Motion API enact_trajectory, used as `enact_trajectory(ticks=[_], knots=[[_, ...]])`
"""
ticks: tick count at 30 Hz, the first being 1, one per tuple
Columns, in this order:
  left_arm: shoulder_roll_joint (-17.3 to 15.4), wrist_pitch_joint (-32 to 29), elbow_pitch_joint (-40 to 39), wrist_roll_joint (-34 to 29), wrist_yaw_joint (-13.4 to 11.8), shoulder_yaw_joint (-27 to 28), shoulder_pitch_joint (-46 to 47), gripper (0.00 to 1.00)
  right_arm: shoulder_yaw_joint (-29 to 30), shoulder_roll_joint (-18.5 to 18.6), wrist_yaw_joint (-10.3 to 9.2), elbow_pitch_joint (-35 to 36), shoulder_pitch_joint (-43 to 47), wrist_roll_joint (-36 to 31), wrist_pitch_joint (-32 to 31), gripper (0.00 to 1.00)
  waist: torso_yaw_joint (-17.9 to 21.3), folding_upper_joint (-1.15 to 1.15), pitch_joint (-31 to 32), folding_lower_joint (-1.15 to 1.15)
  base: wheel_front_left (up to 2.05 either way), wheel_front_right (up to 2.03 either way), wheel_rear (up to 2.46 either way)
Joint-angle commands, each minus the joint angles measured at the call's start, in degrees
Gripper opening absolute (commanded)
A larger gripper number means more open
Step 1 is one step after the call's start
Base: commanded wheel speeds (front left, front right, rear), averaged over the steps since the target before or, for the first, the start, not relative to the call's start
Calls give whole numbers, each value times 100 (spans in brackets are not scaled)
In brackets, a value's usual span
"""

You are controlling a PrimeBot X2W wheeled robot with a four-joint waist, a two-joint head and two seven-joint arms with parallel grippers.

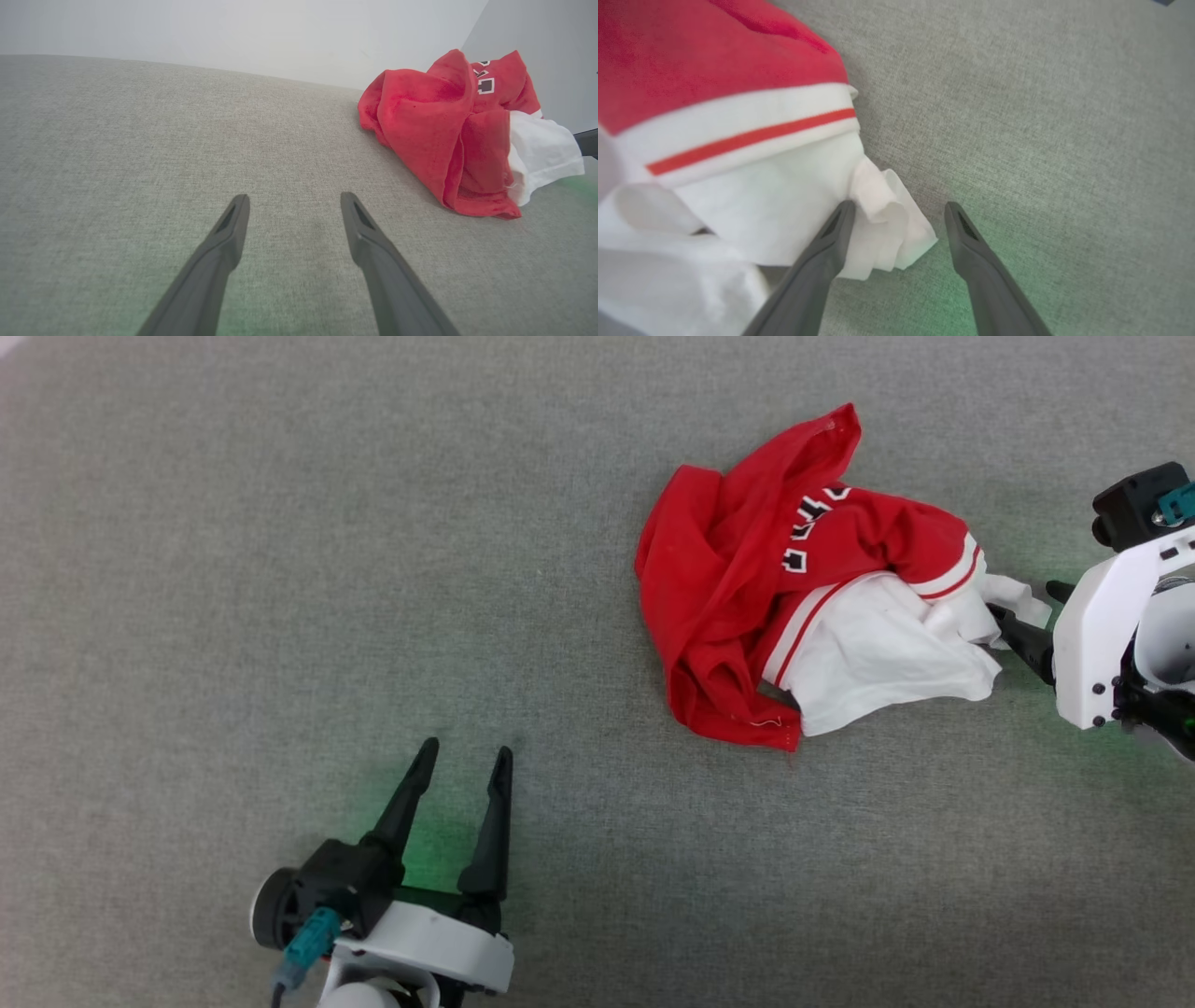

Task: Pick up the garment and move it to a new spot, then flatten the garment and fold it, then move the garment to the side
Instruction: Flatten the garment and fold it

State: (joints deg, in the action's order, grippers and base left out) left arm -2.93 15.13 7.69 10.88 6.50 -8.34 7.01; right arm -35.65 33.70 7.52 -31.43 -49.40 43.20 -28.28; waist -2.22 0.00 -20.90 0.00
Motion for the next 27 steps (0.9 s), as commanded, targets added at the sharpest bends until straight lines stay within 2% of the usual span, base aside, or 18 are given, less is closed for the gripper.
enact_trajectory(ticks=[1,3,4,6,7,8,16,24,27], knots=[[6,2,22,33,-42,-38,72,100,-116,28,-6,-84,-121,194,-43,100,-29,0,-63,0,0,0,0],[4,2,37,54,-49,-67,95,100,-214,29,-6,-127,-165,377,13,100,-38,0,-84,0,0,0,0],[4,2,42,64,-49,-83,105,100,-290,56,-6,-148,-184,437,34,96,-43,0,-92,0,0,0,0],[5,2,56,71,-47,-99,114,100,-451,102,-6,-118,-227,504,132,45,-46,0,-104,0,0,0,0],[6,2,66,69,-46,-102,117,100,-505,122,-6,-115,-257,562,207,3,-43,0,-106,0,0,0,0],[5,2,74,69,-45,-100,119,100,-558,139,-6,-117,-281,606,280,0,-39,0,-107,0,0,0,0],[5,2,164,8,-1,-66,101,100,-636,234,-6,-257,-501,1008,1004,0,56,0,-41,0,0,0,0],[5,2,152,-42,38,-59,69,100,180,321,-6,-878,-848,1534,1849,0,121,0,-51,0,0,0,0],[5,2,151,-59,46,-69,67,100,354,348,-6,-1074,-910,1532,2001,0,111,0,-70,0,0,0,0]])
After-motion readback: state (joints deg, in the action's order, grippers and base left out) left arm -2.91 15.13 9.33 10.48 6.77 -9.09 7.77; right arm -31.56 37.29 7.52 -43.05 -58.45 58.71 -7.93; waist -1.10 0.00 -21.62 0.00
